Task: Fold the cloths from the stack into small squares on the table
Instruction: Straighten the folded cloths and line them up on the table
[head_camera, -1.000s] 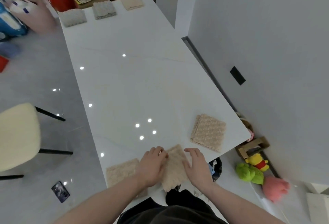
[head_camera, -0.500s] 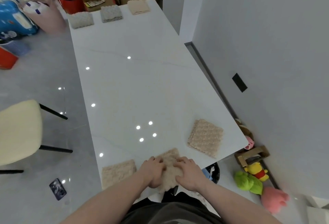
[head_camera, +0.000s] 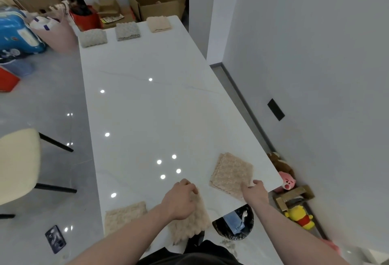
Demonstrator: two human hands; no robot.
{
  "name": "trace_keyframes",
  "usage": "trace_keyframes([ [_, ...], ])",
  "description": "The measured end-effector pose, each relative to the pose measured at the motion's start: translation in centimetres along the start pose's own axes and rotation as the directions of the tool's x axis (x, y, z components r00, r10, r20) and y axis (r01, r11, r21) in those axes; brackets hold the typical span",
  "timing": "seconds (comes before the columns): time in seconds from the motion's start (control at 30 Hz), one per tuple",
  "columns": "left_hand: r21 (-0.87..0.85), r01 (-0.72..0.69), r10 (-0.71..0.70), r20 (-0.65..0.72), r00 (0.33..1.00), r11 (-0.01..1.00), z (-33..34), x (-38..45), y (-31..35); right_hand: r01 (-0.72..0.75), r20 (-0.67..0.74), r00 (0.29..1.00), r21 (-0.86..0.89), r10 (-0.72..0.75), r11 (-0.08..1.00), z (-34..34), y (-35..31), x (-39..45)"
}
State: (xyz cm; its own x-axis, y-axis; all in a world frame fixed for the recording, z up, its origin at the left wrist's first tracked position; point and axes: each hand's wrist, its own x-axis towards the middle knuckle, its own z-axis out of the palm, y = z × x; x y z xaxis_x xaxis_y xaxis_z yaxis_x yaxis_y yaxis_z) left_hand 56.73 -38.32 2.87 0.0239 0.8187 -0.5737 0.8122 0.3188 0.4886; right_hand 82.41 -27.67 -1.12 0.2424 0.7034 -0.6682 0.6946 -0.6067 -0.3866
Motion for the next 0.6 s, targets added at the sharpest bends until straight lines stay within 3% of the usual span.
trace_keyframes([
  [0.1,-0.038,0.016,-0.015,0.037,0.999,0.999,0.0,0.6,1.4,-0.014,0.040,0.999,-0.056,0.017,0.998,0.4,0.1,-0.1],
  [0.23,-0.097,0.061,-0.052,0.093,0.994,0.993,0.3,2.2,3.0,-0.046,0.065,0.997,0.088,0.041,0.995,1.5,1.1,-1.2],
  [0.33,-0.083,0.078,-0.065,0.147,0.987,0.994,1.1,3.4,4.0,-0.052,0.103,0.994,0.089,0.042,0.995,2.1,3.0,-2.6],
  [0.47,-0.084,0.107,-0.087,0.221,0.971,0.991,2.0,4.8,5.0,0.026,-0.017,1.000,0.141,-0.024,0.990,1.1,4.6,-3.0],
  [0.6,-0.270,0.176,-0.103,0.263,0.959,0.947,2.5,6.1,5.8,0.103,-0.081,0.993,0.153,-0.091,0.983,-1.0,3.8,-1.6],
])
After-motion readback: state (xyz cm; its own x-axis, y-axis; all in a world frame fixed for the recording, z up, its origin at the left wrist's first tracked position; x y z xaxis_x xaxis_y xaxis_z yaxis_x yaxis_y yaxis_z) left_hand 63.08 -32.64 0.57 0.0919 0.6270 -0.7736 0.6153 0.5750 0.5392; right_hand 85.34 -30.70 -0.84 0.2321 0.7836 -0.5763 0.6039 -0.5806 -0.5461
